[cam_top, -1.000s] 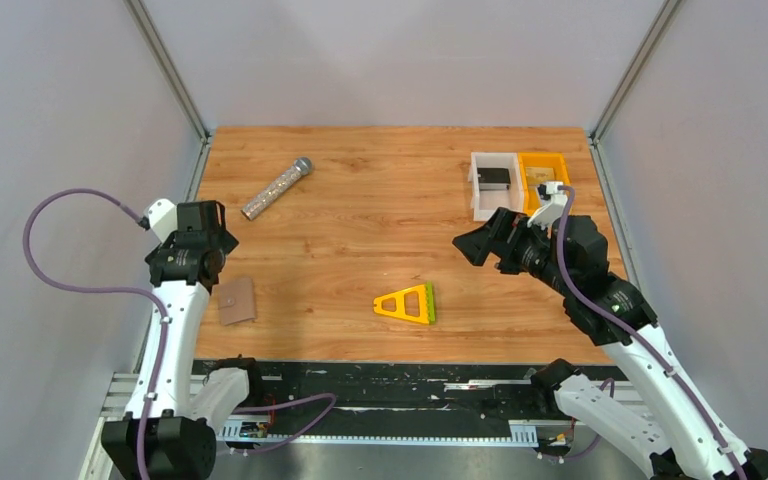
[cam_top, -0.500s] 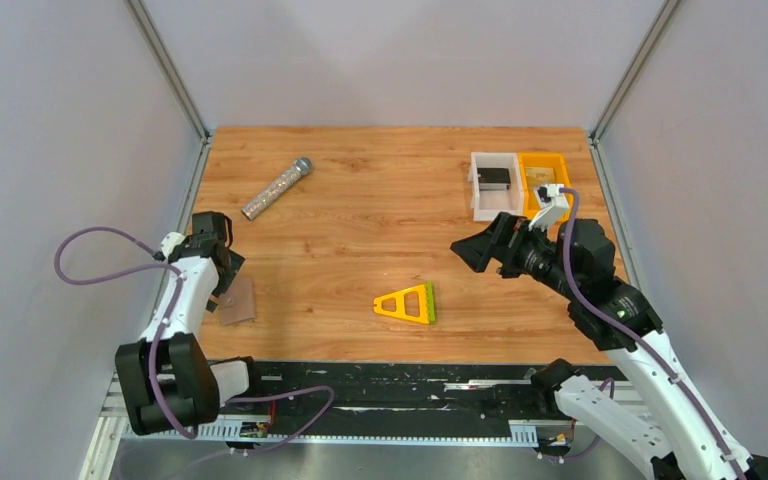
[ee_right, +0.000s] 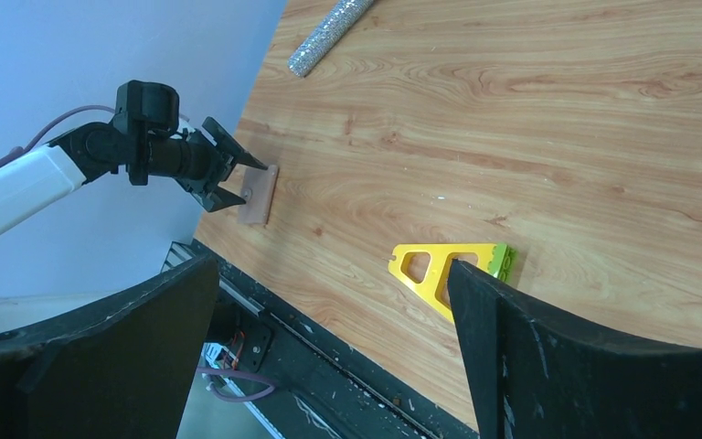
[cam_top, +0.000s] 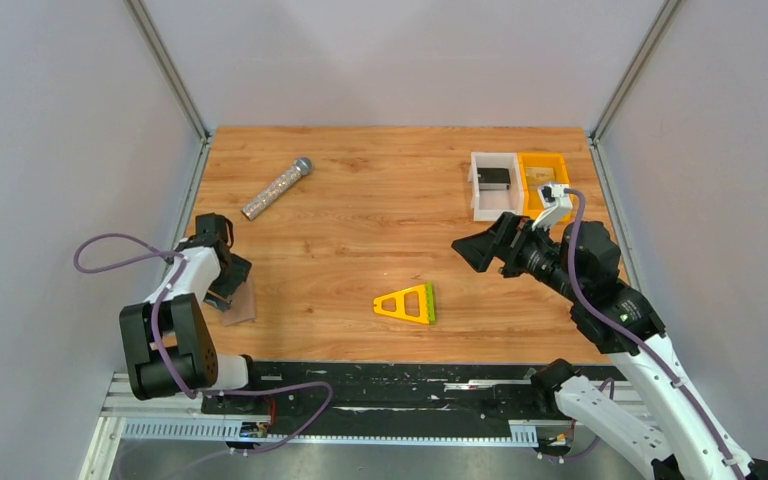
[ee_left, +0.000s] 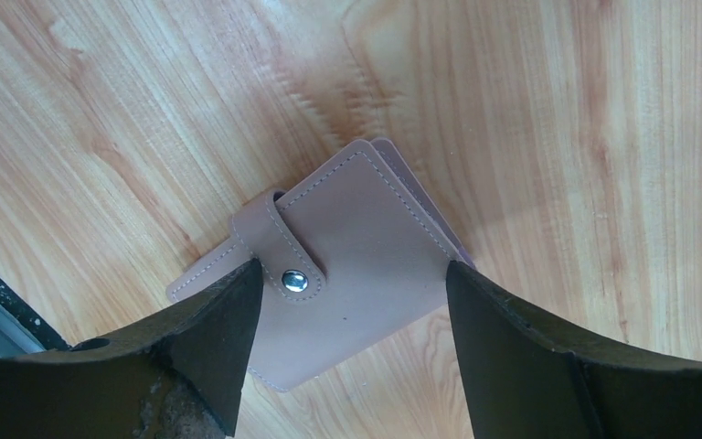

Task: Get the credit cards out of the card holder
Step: Open the card holder at the center of the board.

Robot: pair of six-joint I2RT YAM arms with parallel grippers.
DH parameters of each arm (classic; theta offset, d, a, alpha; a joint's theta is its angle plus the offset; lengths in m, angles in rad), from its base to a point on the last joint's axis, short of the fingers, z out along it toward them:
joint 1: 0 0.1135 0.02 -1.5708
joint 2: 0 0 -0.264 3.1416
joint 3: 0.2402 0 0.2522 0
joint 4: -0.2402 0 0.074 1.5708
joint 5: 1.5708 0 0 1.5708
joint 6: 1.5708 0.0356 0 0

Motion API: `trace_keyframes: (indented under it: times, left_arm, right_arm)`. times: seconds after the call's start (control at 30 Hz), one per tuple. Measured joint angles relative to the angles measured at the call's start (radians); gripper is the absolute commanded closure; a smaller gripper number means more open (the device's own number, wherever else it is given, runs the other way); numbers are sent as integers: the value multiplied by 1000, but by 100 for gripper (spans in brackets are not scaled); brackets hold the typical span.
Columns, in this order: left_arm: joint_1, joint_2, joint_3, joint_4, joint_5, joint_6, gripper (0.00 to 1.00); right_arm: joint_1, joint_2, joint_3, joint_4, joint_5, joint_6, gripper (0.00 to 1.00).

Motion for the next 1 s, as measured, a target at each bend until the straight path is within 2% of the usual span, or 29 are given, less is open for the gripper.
trace_keyframes:
  times: [0.27, 0.43, 0.77, 1.0]
  left_arm:
    - [3, -19, -24, 15, 37, 50, 27]
    - [-58, -90, -77, 58, 57, 44, 27]
    - [-295, -127, -123, 209, 294, -100, 29]
    - [-463, -127, -131, 222, 381, -196, 29]
  right_arm:
    - [0, -5, -13, 6, 13, 0, 1]
    - [0, 5, -17, 6, 16, 2, 2]
    - [0, 21, -37, 13, 16, 13, 2]
    - [0, 35, -50, 14, 26, 16, 4]
